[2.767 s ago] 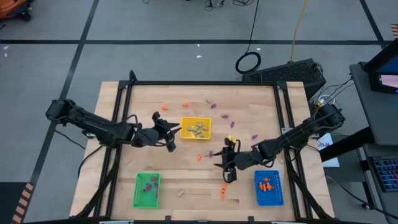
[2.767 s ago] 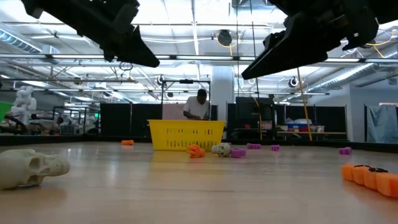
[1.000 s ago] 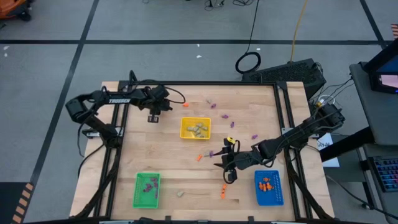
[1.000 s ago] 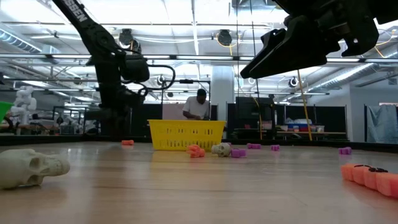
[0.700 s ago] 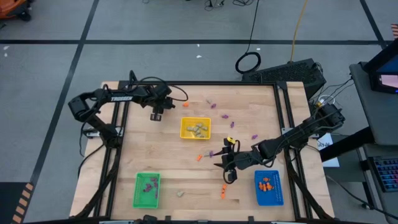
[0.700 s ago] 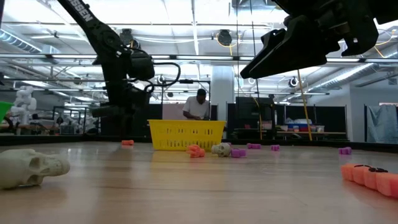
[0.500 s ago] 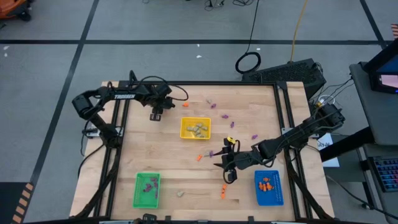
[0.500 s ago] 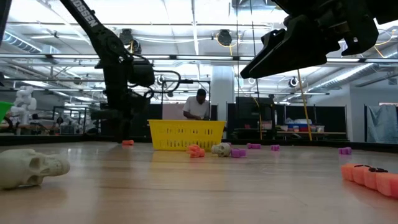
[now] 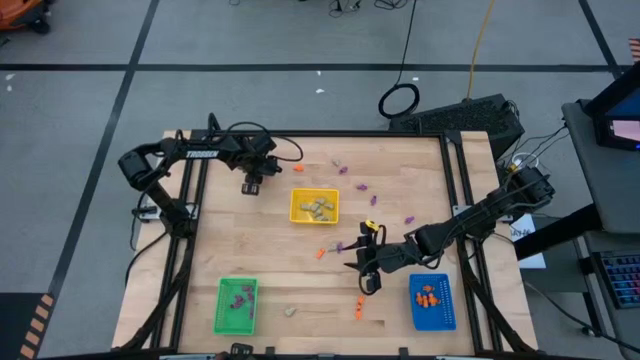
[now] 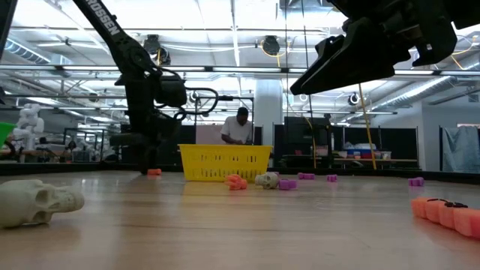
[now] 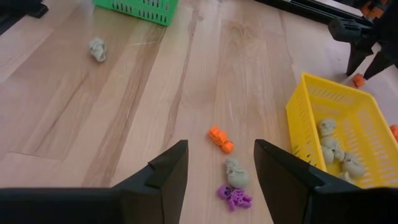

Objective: Sort Halloween decoration
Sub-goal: Put the orange skeleton toy in the blue basket

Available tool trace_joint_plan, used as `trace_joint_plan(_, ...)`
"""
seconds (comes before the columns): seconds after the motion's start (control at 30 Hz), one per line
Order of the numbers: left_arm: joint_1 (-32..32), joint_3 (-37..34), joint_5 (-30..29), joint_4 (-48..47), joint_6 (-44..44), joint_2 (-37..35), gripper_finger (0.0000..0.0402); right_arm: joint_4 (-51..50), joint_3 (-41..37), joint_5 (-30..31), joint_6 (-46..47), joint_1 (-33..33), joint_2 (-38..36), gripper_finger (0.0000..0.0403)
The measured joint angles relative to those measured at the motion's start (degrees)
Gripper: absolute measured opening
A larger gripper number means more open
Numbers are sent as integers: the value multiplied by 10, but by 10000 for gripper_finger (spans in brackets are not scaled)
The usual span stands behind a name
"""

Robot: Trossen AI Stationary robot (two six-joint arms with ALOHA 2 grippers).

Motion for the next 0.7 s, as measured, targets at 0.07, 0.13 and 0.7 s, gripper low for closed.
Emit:
trace_joint_plan(0.07,0,0,4,0,0,0,136,0,0,0,3,0,0,169)
trace_joint_plan(0.13,0,0,7,0,0,1,118,0,0,0,3,0,0,169)
trace_joint_plan(0.7,0,0,11,5,-23,1,16,-4,0,0,12,1,0,169)
